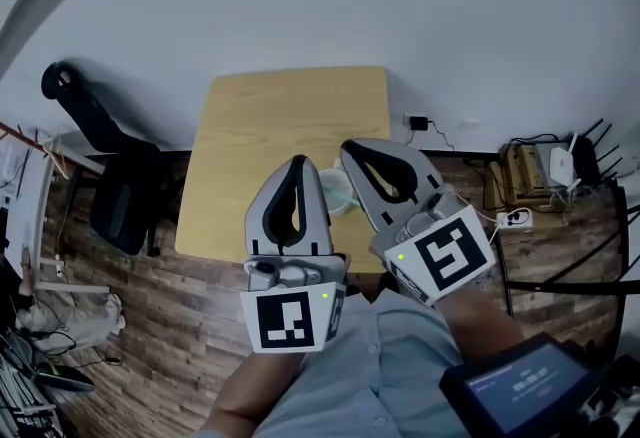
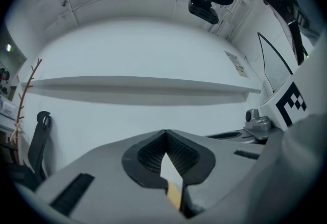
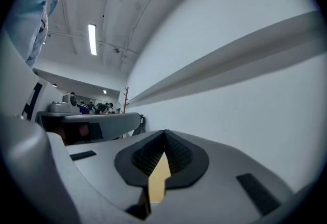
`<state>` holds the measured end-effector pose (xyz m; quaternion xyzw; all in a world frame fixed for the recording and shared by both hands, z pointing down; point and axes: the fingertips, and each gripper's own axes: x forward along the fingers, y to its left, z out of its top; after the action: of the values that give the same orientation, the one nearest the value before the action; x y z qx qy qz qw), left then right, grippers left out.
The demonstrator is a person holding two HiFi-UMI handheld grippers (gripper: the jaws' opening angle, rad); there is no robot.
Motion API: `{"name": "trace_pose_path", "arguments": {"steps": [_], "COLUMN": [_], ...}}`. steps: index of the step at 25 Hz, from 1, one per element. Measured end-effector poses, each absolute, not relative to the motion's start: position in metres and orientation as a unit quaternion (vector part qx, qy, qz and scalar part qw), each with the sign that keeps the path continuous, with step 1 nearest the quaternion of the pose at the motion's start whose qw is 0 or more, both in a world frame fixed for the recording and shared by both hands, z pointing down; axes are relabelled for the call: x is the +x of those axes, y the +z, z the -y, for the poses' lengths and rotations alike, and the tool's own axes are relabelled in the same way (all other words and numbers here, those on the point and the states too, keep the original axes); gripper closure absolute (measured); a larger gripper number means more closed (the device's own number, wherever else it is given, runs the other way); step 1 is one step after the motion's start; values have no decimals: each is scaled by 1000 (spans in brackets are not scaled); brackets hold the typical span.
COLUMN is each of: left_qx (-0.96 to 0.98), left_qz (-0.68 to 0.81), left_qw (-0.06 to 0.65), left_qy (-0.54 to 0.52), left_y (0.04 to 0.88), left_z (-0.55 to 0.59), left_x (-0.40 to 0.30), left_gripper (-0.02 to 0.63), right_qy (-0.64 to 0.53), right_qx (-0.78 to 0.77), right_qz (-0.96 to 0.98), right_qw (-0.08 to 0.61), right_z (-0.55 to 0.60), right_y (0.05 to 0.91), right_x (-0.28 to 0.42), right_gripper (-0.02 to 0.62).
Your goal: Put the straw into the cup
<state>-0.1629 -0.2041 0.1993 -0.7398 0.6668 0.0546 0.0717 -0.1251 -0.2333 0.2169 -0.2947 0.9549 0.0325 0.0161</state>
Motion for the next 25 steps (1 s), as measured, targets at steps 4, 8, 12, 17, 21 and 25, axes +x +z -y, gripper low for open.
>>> {"name": "trace_pose_path", "arguments": {"steps": [4,8,12,17,21,25], "left_qx": [-737,-737,-739,-740,-737,-740], "left_qz": [-669,-668,-666,-666,-670,-668], "left_qw": [83,87,82,73,66,68], "left_qy": [59,57,59,57,54,50], "left_y": [191,193,194,198,201,203], "left_z": [204,205,207,207,208,208], "left_x": [-164,-162,-158,-160,-160,-159], "left_gripper": [609,609,609,609,609,609], "right_qy": [45,44,48,41,33,35], "right_qx": [-306,-307,-311,-309,-307,-306], "right_qz": [-951,-951,-949,-950,-951,-951], "right_qw": [14,20,16,12,14,12], "right_z": [235,235,236,234,234,233], "right_y": [213,213,217,221,223,224], "right_x": [-129,-128,-125,-127,-125,-125], "right_gripper": [594,595,597,597,596,597]}}
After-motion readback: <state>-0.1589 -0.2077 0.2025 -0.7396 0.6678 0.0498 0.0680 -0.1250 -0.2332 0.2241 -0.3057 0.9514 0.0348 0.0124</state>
